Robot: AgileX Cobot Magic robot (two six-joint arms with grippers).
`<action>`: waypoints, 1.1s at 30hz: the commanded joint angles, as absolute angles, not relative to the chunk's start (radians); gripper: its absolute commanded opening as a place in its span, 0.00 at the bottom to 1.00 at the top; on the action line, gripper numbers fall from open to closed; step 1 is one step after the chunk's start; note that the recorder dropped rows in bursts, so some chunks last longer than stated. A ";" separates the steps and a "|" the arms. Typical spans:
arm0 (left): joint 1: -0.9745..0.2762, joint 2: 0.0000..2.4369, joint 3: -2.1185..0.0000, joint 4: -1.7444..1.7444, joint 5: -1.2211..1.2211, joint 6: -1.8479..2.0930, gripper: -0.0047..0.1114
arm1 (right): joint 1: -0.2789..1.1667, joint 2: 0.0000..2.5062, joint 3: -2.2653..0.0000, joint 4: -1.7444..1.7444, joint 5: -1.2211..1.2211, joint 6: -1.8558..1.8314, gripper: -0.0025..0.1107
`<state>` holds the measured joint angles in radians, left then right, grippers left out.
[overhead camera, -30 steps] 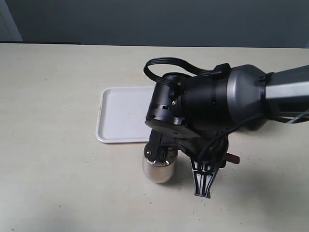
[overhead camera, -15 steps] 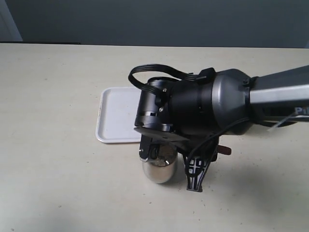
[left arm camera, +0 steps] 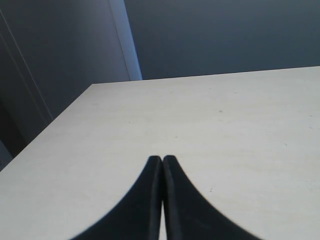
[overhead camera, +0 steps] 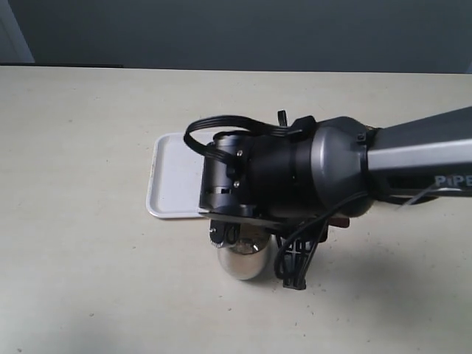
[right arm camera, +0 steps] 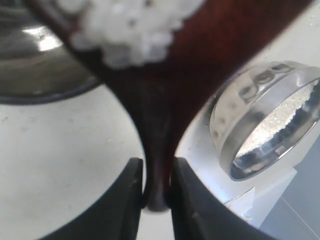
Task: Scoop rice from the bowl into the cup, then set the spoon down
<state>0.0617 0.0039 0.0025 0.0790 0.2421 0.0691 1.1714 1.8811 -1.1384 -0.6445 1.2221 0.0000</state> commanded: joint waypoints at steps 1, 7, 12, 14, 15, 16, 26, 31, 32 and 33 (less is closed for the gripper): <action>0.065 0.000 0.000 0.081 0.239 0.064 0.04 | 1.182 1.895 -1.121 -0.650 1.221 0.017 0.02; 0.048 0.000 0.000 0.081 0.239 0.064 0.04 | 1.197 1.895 -1.110 -0.660 1.221 0.054 0.02; 0.046 0.000 0.000 0.081 0.239 0.064 0.04 | 1.208 1.895 -1.098 -0.711 1.221 0.112 0.02; 0.046 0.000 0.000 0.081 0.239 0.064 0.04 | 1.210 1.895 -1.089 -0.727 1.221 0.140 0.02; 0.046 0.000 0.000 0.081 0.239 0.064 0.04 | 1.210 1.895 -1.081 -0.730 1.221 0.143 0.02; 0.046 0.000 0.000 0.081 0.239 0.064 0.04 | 1.212 1.895 -1.076 -0.730 1.221 0.143 0.02; 0.046 0.000 0.000 0.081 0.239 0.064 0.04 | 1.257 1.895 -1.058 -0.738 1.221 0.235 0.02; 0.046 0.000 0.000 0.081 0.239 0.064 0.04 | 1.266 1.895 -1.050 -0.745 1.221 0.267 0.02; 0.046 0.000 0.000 0.081 0.239 0.064 0.04 | 1.271 1.895 -1.050 -0.752 1.221 0.269 0.02; 0.046 0.000 0.000 0.081 0.239 0.064 0.04 | 1.278 1.895 -1.050 -0.762 1.221 0.279 0.02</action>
<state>0.0533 0.0039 0.0025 0.0790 0.2421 0.0691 1.2637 1.8927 -1.0577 -0.7359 1.2204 0.2553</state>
